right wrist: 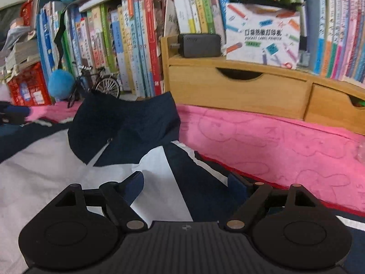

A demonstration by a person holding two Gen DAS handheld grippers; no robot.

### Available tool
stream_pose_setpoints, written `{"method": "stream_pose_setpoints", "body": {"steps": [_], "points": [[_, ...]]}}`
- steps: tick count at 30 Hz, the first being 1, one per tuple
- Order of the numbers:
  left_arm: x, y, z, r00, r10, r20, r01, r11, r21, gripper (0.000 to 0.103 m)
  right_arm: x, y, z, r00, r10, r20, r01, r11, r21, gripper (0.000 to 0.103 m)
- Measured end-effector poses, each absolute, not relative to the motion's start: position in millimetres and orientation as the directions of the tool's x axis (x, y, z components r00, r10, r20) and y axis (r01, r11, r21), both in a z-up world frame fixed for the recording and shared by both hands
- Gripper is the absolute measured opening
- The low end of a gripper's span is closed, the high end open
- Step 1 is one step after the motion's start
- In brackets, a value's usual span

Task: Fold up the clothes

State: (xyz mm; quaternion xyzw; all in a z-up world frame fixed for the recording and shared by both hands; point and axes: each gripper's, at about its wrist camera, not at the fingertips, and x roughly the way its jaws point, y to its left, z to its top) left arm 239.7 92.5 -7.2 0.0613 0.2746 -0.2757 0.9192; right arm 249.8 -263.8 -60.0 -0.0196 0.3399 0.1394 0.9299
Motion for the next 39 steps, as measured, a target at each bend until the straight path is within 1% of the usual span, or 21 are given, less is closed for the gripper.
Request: {"method": "stream_pose_setpoints", "body": {"steps": [1,2,7,9,10,11,12,13,14,16,18,20,23,25,27,28,32,37,38,39], "points": [[242.7,83.0,-12.8,0.703,-0.444,-0.556,0.538,0.843,0.007,0.038,250.4,-263.0,-61.1,0.729,0.245,-0.639,-0.281,0.959,0.048,0.081],[245.1,81.4,-16.5,0.699,-0.438,-0.566,0.536,0.844,0.010,0.038,250.9,-262.3,-62.3,0.727,0.245,-0.641,-0.288,0.957,0.038,0.081],[264.6,80.7,-32.6,0.677,-0.405,-0.614,0.513,0.858,-0.001,0.038,259.0,-262.2,-67.0,0.719,0.247,-0.650,-0.307,0.952,0.022,0.083],[278.7,83.4,-38.3,0.651,-0.408,-0.640,0.508,0.861,-0.033,0.040,263.7,-261.8,-68.7,0.715,0.245,-0.655,-0.312,0.950,0.015,0.084],[284.0,84.9,-39.5,0.638,-0.423,-0.644,0.512,0.857,-0.056,0.041,265.8,-261.6,-69.6,0.713,0.246,-0.657,-0.317,0.948,0.012,0.086],[286.6,85.9,-40.1,0.626,-0.445,-0.640,0.527,0.847,-0.073,0.047,267.1,-261.4,-70.5,0.709,0.253,-0.658,-0.327,0.945,0.010,0.090],[288.9,86.7,-40.7,0.614,-0.468,-0.635,0.544,0.835,-0.089,0.057,268.2,-260.6,-71.1,0.704,0.261,-0.661,-0.340,0.940,0.010,0.092],[291.2,87.6,-41.3,0.602,-0.491,-0.630,0.560,0.822,-0.105,0.061,268.8,-260.0,-71.3,0.701,0.265,-0.663,-0.346,0.938,0.008,0.094],[292.1,85.6,-42.1,0.603,-0.485,-0.633,0.567,0.819,-0.088,0.067,269.5,-259.5,-71.6,0.698,0.268,-0.664,-0.352,0.936,0.008,0.094],[293.6,80.8,-43.8,0.611,-0.466,-0.640,0.577,0.815,-0.044,0.073,270.8,-259.6,-71.9,0.696,0.274,-0.663,-0.360,0.933,0.008,0.095],[298.6,78.0,-45.8,0.619,-0.450,-0.644,0.571,0.821,-0.025,0.083,271.3,-260.2,-72.9,0.696,0.280,-0.661,-0.365,0.931,0.009,0.096],[305.5,77.8,-47.1,0.623,-0.444,-0.644,0.554,0.832,-0.037,0.086,271.0,-260.5,-73.9,0.700,0.282,-0.656,-0.366,0.931,0.009,0.096],[311.6,72.2,-47.4,0.627,-0.427,-0.651,0.541,0.840,-0.030,0.086,270.3,-260.5,-74.8,0.705,0.282,-0.650,-0.364,0.931,0.010,0.096],[310.8,67.1,-45.9,0.626,-0.422,-0.656,0.544,0.839,-0.021,0.079,270.3,-260.4,-75.1,0.706,0.282,-0.650,-0.364,0.932,0.009,0.096],[307.4,63.2,-44.1,0.625,-0.429,-0.653,0.552,0.833,-0.019,0.065,270.3,-260.2,-75.2,0.707,0.282,-0.649,-0.364,0.932,0.009,0.096],[305.7,61.1,-43.7,0.628,-0.427,-0.651,0.552,0.834,-0.016,0.064,270.2,-260.2,-75.2,0.706,0.284,-0.648,-0.366,0.931,0.009,0.096],[302.1,57.8,-45.0,0.646,-0.417,-0.640,0.536,0.844,-0.009,0.063,270.2,-259.4,-75.3,0.708,0.282,-0.648,-0.364,0.931,0.007,0.096],[302.3,56.8,-46.5,0.655,-0.415,-0.631,0.527,0.850,-0.013,0.066,270.6,-258.8,-75.2,0.708,0.279,-0.649,-0.360,0.933,0.008,0.097],[303.1,56.1,-46.8,0.654,-0.416,-0.632,0.527,0.850,-0.014,0.069,270.8,-258.9,-75.3,0.707,0.280,-0.649,-0.360,0.933,0.010,0.097],[304.1,54.7,-47.2,0.649,-0.418,-0.636,0.531,0.847,-0.015,0.077,271.1,-259.0,-75.3,0.706,0.280,-0.650,-0.360,0.933,0.012,0.098]]}}
